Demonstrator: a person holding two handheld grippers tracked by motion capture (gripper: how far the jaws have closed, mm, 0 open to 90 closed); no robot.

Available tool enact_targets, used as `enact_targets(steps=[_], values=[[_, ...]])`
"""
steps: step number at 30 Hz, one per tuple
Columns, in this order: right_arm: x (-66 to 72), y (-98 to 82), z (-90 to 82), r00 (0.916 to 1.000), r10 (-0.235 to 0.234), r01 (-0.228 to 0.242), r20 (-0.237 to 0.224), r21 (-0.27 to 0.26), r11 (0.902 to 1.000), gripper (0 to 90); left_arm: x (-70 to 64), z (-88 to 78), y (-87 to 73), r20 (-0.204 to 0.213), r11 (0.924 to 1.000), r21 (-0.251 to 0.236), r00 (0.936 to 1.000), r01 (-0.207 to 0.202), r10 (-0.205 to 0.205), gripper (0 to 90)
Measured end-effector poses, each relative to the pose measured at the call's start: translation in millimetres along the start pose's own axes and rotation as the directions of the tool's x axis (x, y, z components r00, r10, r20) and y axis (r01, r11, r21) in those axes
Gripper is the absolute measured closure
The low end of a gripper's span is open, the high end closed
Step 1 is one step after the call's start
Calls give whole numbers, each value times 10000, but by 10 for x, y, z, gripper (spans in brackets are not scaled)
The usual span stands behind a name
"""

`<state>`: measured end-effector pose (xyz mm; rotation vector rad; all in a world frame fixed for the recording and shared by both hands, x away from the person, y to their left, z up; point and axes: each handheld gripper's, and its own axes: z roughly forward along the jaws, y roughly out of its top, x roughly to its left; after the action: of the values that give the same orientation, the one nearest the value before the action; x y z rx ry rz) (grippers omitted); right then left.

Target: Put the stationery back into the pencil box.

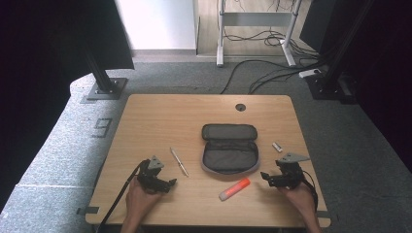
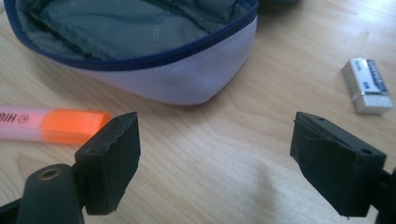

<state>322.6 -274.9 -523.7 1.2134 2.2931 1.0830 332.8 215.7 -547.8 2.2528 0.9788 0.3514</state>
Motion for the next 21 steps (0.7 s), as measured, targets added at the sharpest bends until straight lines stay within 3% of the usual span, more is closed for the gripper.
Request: enact_targets(steps=[9, 21], values=[[-77, 115, -24, 9991, -309, 302, 304, 263, 9992, 197, 1, 0, 0, 6, 10000, -3, 10000, -2, 2, 0], [-244, 264, -54, 9985, -221, 216, 504, 106, 9997, 280, 0, 0, 0, 1, 10000, 2, 10000, -4, 4, 0]])
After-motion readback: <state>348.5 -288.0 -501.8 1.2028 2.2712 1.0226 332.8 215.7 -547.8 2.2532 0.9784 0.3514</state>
